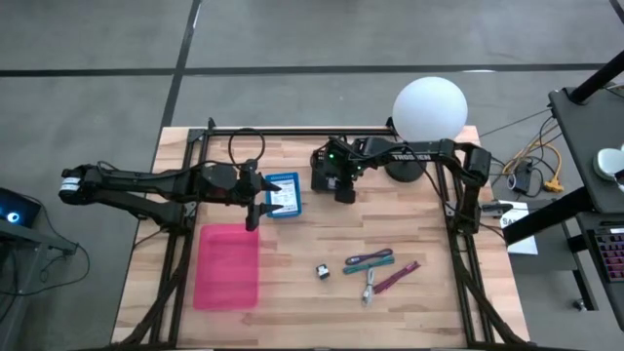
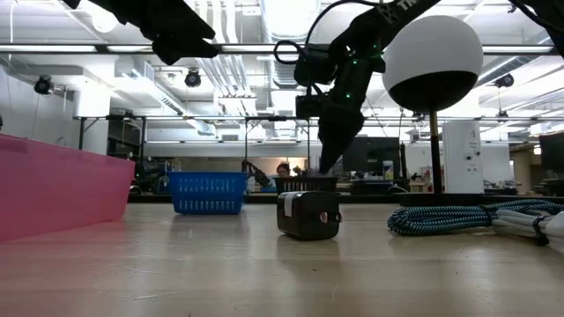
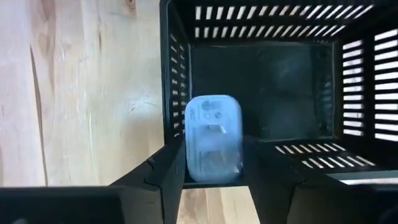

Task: Pick and place items into bin
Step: Put the white charger adapter into the black bin, then put the black charger adapter into the black bin

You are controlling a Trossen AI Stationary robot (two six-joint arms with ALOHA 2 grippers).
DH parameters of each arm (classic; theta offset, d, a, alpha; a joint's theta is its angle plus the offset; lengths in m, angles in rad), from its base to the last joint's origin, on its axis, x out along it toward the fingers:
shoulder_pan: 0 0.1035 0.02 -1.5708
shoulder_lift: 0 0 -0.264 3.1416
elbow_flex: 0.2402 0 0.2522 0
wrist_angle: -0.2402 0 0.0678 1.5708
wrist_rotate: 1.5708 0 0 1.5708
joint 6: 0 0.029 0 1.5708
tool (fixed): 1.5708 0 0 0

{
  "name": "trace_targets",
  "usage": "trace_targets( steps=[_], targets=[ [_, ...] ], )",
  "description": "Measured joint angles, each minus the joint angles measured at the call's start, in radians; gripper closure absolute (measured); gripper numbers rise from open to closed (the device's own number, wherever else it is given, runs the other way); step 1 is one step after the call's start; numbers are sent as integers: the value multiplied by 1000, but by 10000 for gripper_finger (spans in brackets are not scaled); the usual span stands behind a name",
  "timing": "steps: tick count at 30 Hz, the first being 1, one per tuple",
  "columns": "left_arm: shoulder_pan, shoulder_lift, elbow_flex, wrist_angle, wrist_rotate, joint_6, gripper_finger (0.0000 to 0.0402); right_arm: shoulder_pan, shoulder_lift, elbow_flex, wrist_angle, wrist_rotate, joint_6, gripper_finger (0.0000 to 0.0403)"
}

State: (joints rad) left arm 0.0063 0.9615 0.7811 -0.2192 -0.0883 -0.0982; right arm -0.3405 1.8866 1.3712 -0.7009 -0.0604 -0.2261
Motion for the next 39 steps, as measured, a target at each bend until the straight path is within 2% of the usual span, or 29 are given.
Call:
trace_targets(
  steps=[10, 22, 31, 39],
  targets=[
    [0, 0, 0, 0, 0, 0, 178, 0, 0, 4, -6, 8, 16, 229],
    [0, 0, 0, 0, 0, 0, 178, 20, -14, 126, -100, -20, 247, 242],
    [0, 0, 0, -9, 1, 1, 178, 138, -68, 212, -104, -20, 341, 257],
    [0, 0, 0, -9, 26, 1, 178, 291, -80, 289, -111, -15, 666, 266]
  ],
)
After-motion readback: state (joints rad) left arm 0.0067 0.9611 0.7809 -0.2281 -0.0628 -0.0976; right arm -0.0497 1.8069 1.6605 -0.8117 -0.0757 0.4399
